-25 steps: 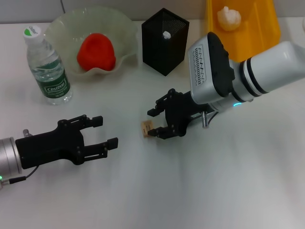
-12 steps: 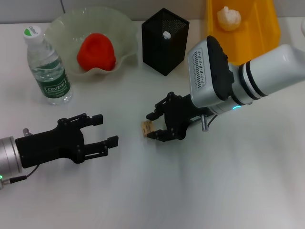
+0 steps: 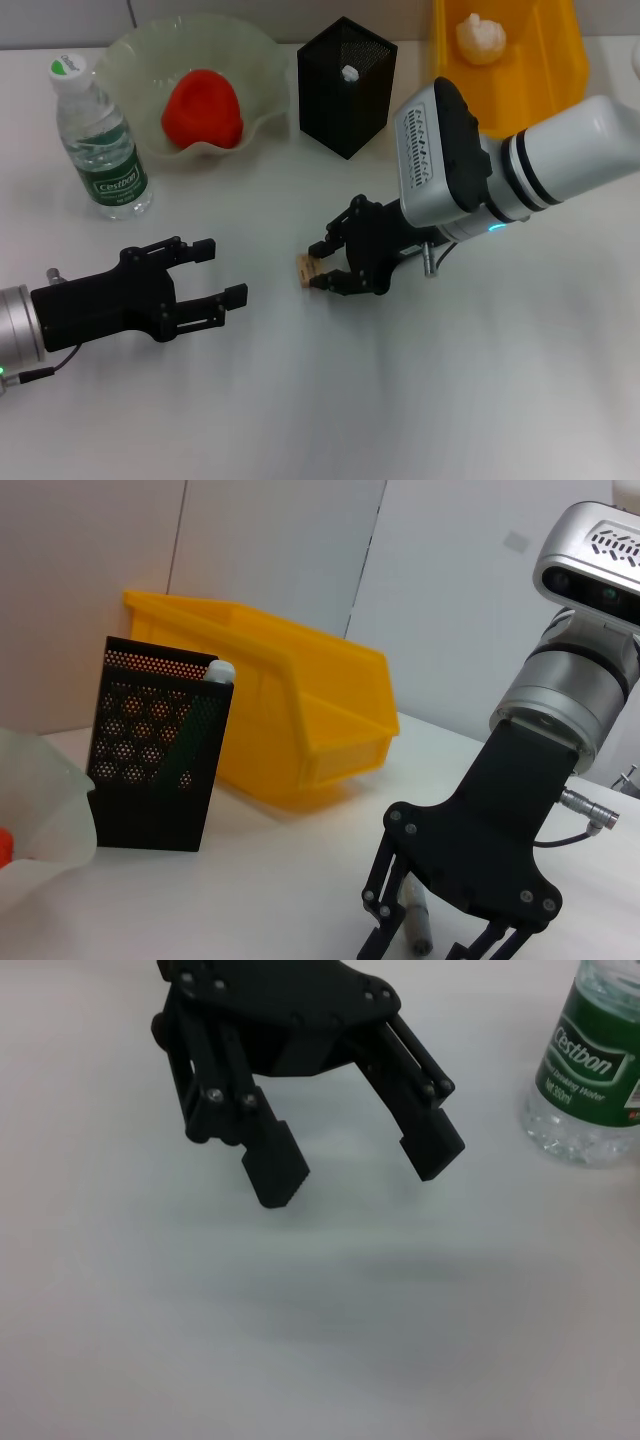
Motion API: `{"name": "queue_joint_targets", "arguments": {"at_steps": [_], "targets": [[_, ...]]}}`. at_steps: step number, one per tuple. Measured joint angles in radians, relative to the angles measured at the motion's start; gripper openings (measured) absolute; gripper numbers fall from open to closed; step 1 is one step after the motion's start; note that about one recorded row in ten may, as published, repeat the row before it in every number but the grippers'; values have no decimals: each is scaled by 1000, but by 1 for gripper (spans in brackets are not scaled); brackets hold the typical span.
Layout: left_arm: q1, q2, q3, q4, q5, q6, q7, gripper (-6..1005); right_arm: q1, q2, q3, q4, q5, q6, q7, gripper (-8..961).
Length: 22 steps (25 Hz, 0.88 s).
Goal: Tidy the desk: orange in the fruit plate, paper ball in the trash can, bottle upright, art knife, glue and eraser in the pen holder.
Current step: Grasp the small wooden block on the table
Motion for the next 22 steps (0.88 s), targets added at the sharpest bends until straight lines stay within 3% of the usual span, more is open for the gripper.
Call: {"name": "queue_joint_targets", "arguments": {"at_steps": [12,19,22], "targets": [[-4,0,0,2,-4,4,0,799,-1,0,0,-42,9,-11,54,317],[-5,0,0,2,-6,4,6,799,23,0,-34,-7,46,12,63,482],[-8,0,0,2,-11,12,10,799,15,0,-124,-8,124,42,60,533]]}}
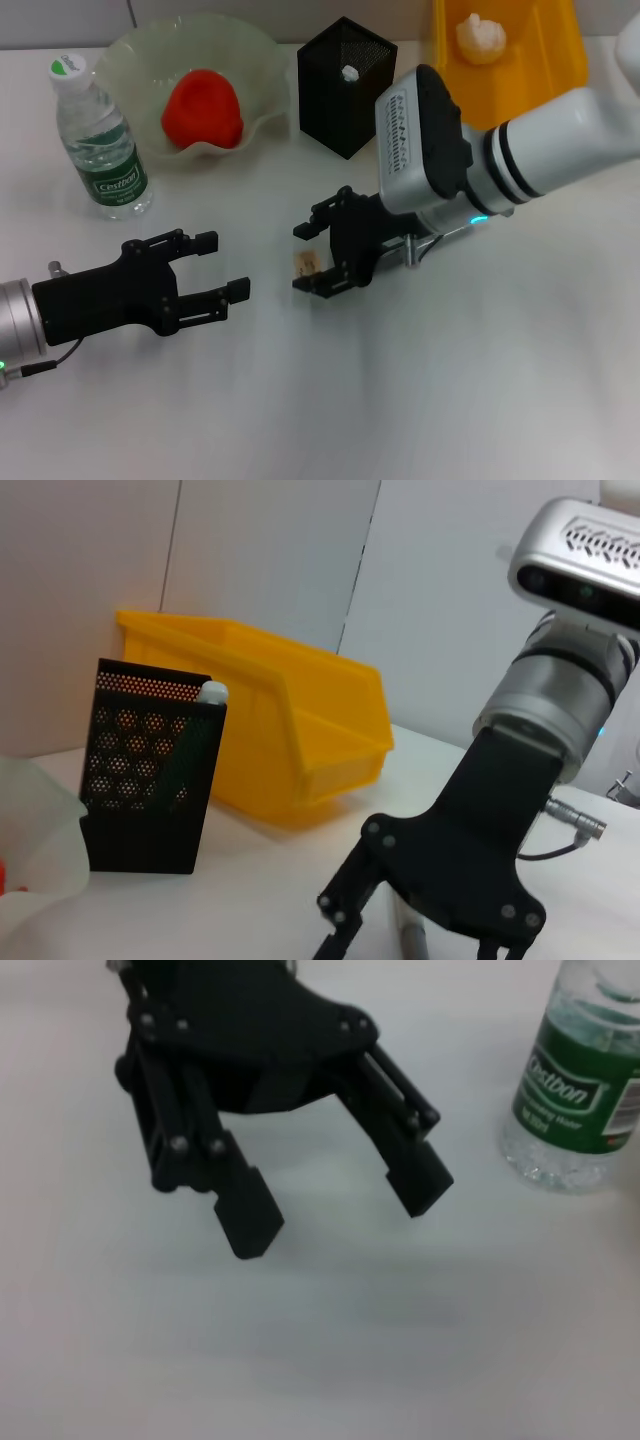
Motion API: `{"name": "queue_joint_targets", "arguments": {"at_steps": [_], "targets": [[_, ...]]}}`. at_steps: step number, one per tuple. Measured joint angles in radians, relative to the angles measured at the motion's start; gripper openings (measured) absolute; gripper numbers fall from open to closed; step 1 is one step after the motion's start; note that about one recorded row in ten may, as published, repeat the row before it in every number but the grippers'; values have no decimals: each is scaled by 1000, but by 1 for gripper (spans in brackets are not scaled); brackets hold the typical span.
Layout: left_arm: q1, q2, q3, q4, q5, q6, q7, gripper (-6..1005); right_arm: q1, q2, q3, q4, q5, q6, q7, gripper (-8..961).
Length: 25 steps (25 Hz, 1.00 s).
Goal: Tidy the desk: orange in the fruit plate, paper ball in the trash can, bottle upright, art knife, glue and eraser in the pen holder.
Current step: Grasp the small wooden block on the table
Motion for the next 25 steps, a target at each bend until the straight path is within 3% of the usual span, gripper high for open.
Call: {"name": "queue_joint_targets", "arguments": {"at_steps": [4,5,7,10,11,14,15,21,24,25], "targets": [[-9,-1,0,0,-1,10,0,799,-42,-9,-16,-54,38,-45,30,588],[-19,-2,0,0,-4,17,-2,799,-102,-21,-9,-137,38,-91,73,602],[-24,-2,0,-2,-5,20,-5,799,-133,-26,-7,-178,37,-112,92,629],[-29,-1,0,-4,-8,22,-9,799,-277,-38,33,-312,33,-167,133,657],[-37,-1,0,-2,-13,23,-18,799,-277,-38,33,-312,33,-167,133,657],[-42,-2,0,2,-14,25,-23,798,-367,-29,158,-349,33,-248,121,658],[-56,-2,2,1,-14,27,-31,798,-423,-20,260,-363,36,-316,78,658],[-117,-3,56,4,-8,28,-72,798,-540,-8,428,-348,39,-429,-23,659],[-136,-5,81,5,-8,20,-77,798,-575,-9,467,-304,39,-445,-52,658],[-161,-7,125,8,-8,-16,-78,798,-592,-10,474,-286,39,-450,-76,658]]}}
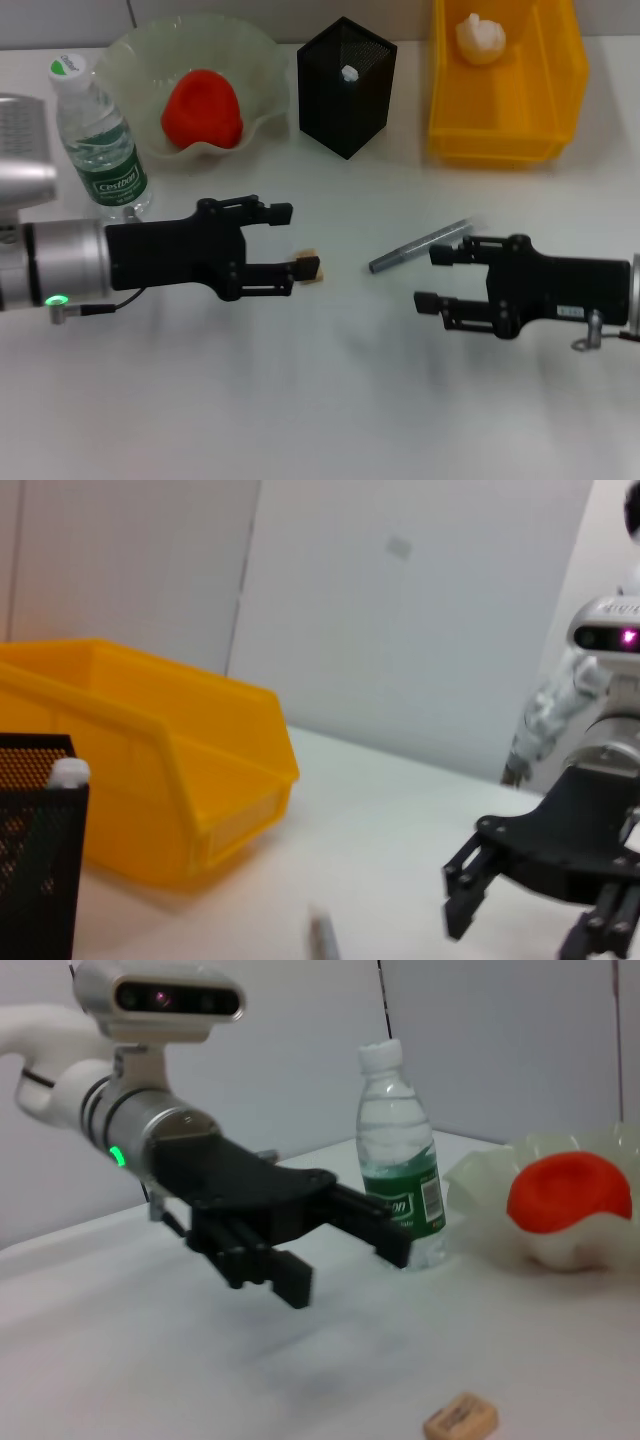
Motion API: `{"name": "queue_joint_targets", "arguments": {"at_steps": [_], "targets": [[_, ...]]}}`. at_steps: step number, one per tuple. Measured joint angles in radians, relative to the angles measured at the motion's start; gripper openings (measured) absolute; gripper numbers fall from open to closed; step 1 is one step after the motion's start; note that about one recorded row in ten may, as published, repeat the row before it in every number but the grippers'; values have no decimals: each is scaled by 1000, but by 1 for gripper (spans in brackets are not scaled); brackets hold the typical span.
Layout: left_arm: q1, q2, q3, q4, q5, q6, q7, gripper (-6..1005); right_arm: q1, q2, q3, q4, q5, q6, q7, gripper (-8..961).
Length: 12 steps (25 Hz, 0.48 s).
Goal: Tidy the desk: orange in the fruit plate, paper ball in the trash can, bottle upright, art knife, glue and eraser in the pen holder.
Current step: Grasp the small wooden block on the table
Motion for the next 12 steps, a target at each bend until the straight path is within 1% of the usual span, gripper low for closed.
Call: {"name": "queue_joint_targets", "arguments": {"at_steps": [2,3,5,6,7,9,10,12], "targets": [[0,0,0,0,0,0,0,798,-9,0,3,4,0,0,-11,657],[-15,-1,39,1,0,-38,-15,798,-19,0,12,7,0,-1,-20,657],[-15,-1,39,1,0,-38,-15,798,-32,0,45,12,-2,-1,-35,657],[-41,-1,114,4,1,-109,-66,798,-38,0,66,16,-2,-2,-41,658],[-52,-4,146,4,1,-137,-74,798,-44,0,87,19,-2,-2,-49,658],[-59,-6,171,4,1,-165,-74,798,-51,0,110,25,-2,-3,-58,658],[-66,-8,210,3,-2,-211,-74,798,-53,0,118,30,-2,-3,-60,658],[-70,-9,228,2,-4,-238,-74,798,-53,-1,118,32,-3,-3,-60,659]]}}
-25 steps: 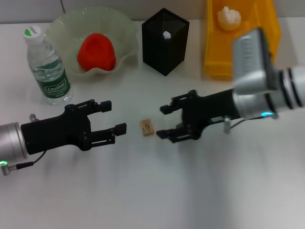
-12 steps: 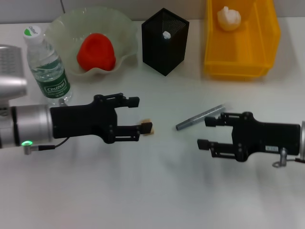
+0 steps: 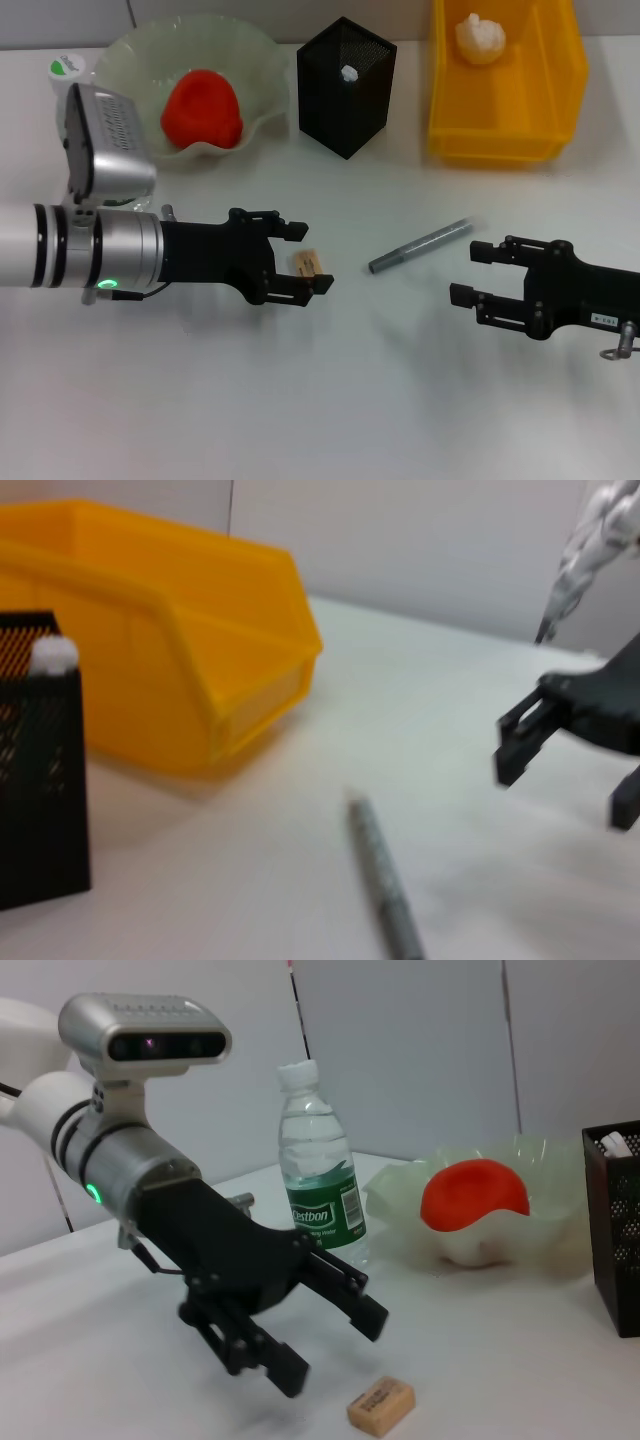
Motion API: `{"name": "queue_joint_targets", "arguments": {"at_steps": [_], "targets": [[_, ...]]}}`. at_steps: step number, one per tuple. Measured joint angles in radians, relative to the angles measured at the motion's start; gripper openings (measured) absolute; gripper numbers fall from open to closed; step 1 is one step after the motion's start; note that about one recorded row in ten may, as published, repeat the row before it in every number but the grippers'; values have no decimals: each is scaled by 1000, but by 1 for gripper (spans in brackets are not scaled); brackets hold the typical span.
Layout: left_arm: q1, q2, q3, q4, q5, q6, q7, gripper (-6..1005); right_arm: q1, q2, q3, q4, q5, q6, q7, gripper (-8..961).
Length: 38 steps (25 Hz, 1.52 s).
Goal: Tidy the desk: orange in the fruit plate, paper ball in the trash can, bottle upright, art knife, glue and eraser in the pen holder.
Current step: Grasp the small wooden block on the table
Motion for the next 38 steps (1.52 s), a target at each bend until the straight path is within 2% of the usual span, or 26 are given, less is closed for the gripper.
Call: {"name": "queue_joint_targets", "arguments": {"at_steps": [9,24,27,29,31,38], "targets": [[-30,-2,76,-22,-4,-122,-2,798,3,0,1,3,-2,3,-1,658],[-56,-2,142,-35,-18,-182,-4,798,7,0,2,3,-2,3,-2,657],[-59,-2,178,-34,-30,-199,-4,643,7,0,2,3,-2,3,-2,657],[-59,-2,196,-34,-38,-208,-4,629,7,0,2,3,0,4,-2,658],[-59,-2,263,-31,-79,-230,-14,614,6,0,2,3,1,4,-2,658],[-60,-2,274,-24,-96,-232,-26,536,4,0,2,3,2,4,-2,659]]}}
